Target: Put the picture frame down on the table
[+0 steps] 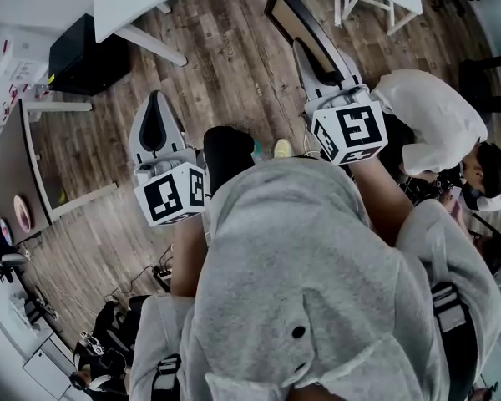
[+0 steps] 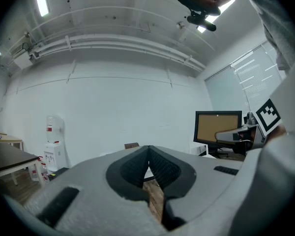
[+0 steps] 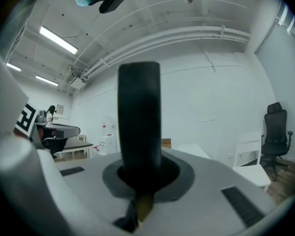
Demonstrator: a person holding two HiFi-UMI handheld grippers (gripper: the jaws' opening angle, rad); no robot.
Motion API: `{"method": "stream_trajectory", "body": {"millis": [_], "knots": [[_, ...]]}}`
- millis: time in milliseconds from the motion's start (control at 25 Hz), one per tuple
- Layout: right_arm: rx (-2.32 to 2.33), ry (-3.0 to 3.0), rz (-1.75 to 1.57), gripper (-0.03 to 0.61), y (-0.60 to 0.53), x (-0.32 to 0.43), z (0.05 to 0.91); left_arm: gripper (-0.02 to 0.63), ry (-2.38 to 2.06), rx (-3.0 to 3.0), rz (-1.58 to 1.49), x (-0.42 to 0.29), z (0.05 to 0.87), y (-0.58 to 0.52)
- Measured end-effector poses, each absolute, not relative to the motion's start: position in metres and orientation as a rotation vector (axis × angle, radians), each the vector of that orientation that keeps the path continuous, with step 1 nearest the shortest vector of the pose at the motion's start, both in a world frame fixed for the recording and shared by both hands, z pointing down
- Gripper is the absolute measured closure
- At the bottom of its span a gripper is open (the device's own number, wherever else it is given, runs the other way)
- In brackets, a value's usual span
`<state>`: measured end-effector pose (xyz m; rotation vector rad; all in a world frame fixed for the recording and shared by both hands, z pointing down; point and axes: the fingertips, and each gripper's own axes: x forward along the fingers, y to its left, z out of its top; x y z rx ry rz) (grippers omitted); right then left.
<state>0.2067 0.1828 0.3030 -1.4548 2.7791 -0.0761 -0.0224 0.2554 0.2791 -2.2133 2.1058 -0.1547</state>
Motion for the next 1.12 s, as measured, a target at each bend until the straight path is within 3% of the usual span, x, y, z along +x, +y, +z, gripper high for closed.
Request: {"method": "stream_trajectory", "body": {"millis": [1120], "knots": [[-1.460, 2.807, -0.058, 0.548, 0.095, 0.132, 0.302, 0.594, 2.118, -2.229, -0.214, -0.094, 0.293, 0.162]]}}
